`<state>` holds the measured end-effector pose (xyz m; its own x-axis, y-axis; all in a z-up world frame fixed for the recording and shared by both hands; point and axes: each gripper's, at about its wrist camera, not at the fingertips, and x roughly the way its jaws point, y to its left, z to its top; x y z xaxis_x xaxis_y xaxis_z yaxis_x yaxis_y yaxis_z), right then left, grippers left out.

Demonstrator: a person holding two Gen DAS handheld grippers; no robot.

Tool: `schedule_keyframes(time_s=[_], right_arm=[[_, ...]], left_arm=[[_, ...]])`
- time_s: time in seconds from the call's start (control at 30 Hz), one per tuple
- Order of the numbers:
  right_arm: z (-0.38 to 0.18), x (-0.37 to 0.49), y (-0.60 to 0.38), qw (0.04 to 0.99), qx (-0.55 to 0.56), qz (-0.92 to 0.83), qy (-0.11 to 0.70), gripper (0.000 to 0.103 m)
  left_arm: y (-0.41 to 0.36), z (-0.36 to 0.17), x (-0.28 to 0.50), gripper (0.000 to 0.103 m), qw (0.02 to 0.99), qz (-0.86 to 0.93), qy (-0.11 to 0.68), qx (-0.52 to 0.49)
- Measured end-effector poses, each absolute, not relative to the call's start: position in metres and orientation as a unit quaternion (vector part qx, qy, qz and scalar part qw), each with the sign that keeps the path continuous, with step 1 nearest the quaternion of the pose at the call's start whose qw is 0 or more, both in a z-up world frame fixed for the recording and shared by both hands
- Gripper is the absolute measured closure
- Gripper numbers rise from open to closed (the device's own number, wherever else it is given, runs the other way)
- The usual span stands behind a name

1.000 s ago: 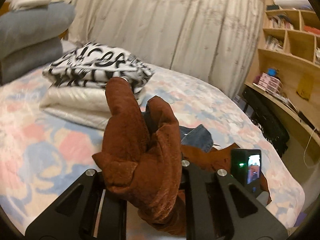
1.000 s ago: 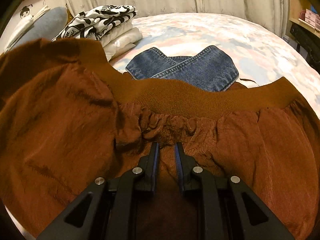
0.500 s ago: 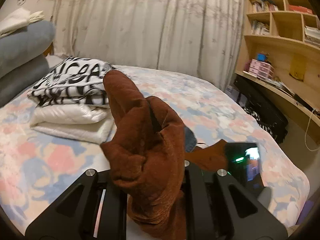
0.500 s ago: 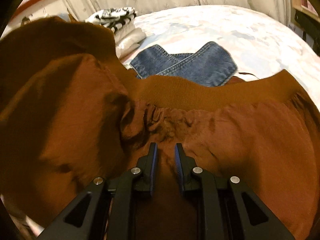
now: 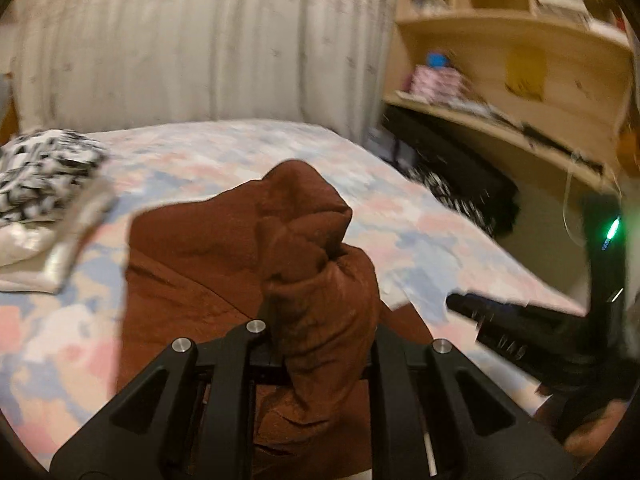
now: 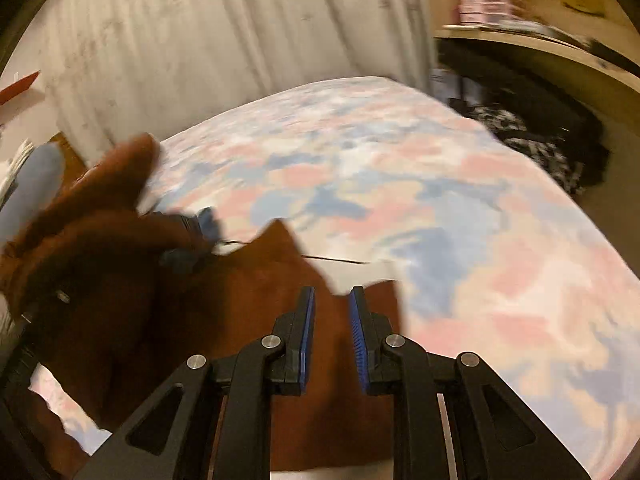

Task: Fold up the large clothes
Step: 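Fold the brown garment edge over with the right gripper while the left gripper presses it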

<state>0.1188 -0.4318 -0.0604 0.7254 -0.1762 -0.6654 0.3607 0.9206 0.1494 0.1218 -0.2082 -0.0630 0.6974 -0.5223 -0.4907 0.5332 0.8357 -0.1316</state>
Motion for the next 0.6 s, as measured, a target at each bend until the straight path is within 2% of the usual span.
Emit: schedule_keyframes(time_s=[0.3, 0.43, 0.5, 0.53, 0.57, 0.6], right_arm=[[-0.082, 0.083, -0.482, 0.908, 0.168, -0.172, 0.342, 0.085], [-0.095, 0.086, -0.490, 0.898, 0.173, -0.183, 0.361, 0.085], [-0.100, 0.089, -0.493, 0.895, 0.178, -0.180, 0.367, 0.085], [-0.100, 0.087, -0.492, 0.894, 0.179, -0.180, 0.368, 0.085], [-0.097, 0.085, -0.492, 0.895, 0.180, -0.179, 0.367, 0.082], [-0.096, 0.082, -0.491, 0.896, 0.180, -0.178, 0.364, 0.077]], left_arm=[[-0.303, -0.129, 0.077, 0.092, 0.893, -0.327, 0.289, 0.112], [-0.324, -0.164, 0.091, 0.091, 0.865, -0.327, 0.356, 0.136], [-0.324, -0.161, 0.088, 0.085, 0.865, -0.335, 0.351, 0.128], [-0.322, -0.159, 0.086, 0.077, 0.862, -0.348, 0.347, 0.126], [-0.320, -0.156, 0.087, 0.062, 0.857, -0.359, 0.349, 0.123], [-0.318, -0.153, 0.087, 0.053, 0.849, -0.375, 0.355, 0.116]])
